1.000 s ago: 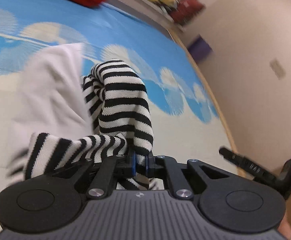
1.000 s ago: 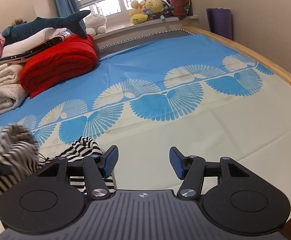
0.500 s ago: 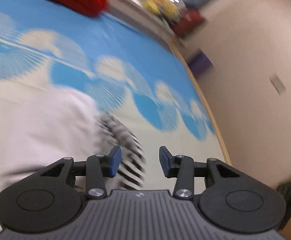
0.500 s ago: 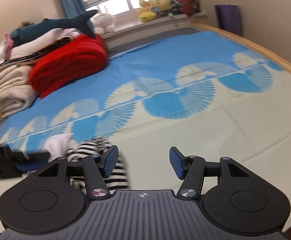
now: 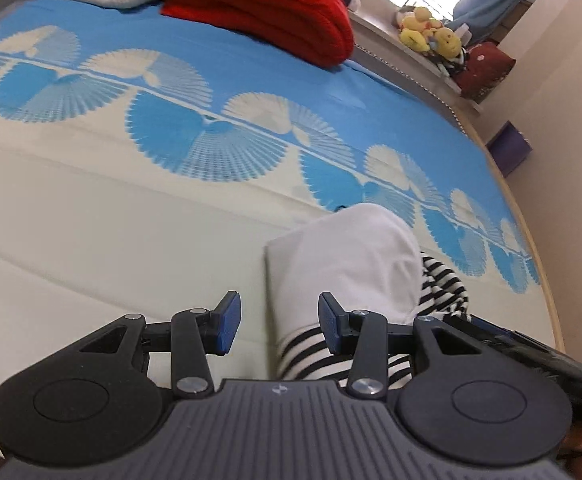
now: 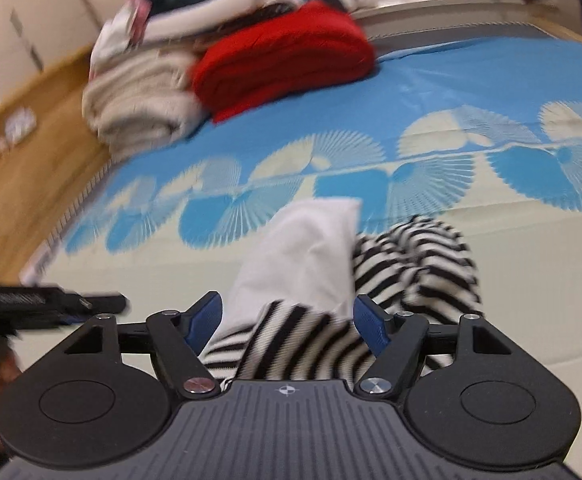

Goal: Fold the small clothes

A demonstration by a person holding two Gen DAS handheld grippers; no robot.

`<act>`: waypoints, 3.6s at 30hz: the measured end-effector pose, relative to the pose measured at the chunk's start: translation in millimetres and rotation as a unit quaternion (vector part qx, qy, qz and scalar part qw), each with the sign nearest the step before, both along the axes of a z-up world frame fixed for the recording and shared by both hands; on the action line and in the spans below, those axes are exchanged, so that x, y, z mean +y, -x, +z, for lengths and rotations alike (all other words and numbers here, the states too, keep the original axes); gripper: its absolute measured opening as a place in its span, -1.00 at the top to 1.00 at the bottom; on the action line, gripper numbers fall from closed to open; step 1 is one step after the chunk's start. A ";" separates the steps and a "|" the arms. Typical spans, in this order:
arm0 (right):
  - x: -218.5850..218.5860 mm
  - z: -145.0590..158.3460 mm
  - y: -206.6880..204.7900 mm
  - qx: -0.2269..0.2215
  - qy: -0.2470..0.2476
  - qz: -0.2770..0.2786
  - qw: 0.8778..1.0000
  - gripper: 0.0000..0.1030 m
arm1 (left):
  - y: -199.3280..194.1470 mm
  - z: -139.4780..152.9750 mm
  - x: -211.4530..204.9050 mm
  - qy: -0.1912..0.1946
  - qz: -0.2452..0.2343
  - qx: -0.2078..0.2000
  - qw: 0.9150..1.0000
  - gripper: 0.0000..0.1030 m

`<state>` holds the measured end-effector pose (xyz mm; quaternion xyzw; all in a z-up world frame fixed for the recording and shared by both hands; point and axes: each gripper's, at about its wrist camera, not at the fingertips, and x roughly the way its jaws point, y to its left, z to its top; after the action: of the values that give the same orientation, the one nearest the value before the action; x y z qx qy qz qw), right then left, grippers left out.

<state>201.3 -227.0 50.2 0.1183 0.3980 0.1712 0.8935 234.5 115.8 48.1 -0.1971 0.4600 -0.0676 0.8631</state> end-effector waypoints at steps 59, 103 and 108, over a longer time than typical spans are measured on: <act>-203.4 -27.9 49.7 0.032 -0.040 -0.173 0.984 0.00 | -44.4 -59.5 -88.4 0.038 -0.119 0.053 0.991 -0.25; -137.7 -82.1 -60.1 0.101 0.017 -0.229 0.968 -0.14 | -111.5 -115.5 -93.4 0.118 -0.035 0.073 0.990 -0.16; -142.1 -78.1 -42.5 0.118 0.003 -0.183 0.976 -0.28 | -108.7 -118.2 -93.9 0.119 -0.051 0.093 0.987 -0.43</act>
<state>243.8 -369.1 -27.9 0.2063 0.4726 -0.0115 0.8567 343.2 21.9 -70.1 -0.2798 0.5362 -0.1473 0.7827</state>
